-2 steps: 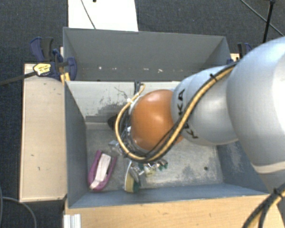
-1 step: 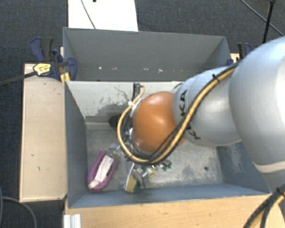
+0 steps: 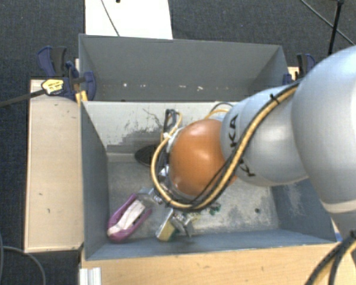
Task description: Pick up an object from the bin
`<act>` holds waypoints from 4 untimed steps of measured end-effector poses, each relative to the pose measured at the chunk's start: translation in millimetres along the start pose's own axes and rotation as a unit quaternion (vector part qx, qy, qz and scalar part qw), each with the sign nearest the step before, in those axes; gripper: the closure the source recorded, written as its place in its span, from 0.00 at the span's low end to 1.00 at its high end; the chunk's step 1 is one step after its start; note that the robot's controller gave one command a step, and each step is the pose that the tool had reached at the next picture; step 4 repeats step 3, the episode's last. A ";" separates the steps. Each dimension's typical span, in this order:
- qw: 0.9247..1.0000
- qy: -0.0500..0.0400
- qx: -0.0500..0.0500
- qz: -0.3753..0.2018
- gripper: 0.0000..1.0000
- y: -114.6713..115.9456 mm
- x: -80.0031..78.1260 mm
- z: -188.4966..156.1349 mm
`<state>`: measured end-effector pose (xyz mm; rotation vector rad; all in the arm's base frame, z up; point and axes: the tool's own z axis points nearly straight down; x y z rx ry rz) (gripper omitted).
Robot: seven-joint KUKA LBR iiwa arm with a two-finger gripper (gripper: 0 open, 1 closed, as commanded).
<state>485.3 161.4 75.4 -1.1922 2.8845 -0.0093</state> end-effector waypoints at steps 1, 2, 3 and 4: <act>1.000 0.003 -0.004 0.003 1.00 4.1 1.5 2.7; 0.995 0.006 -0.007 -0.098 1.00 22.1 -27.8 -0.1; 0.996 0.002 -0.005 -0.090 1.00 12.2 -47.2 -189.9; 0.996 0.002 -0.005 -0.090 1.00 12.2 -47.2 -189.9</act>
Offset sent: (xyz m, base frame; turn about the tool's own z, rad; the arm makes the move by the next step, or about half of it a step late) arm 0.0000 0.0000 0.0000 0.0000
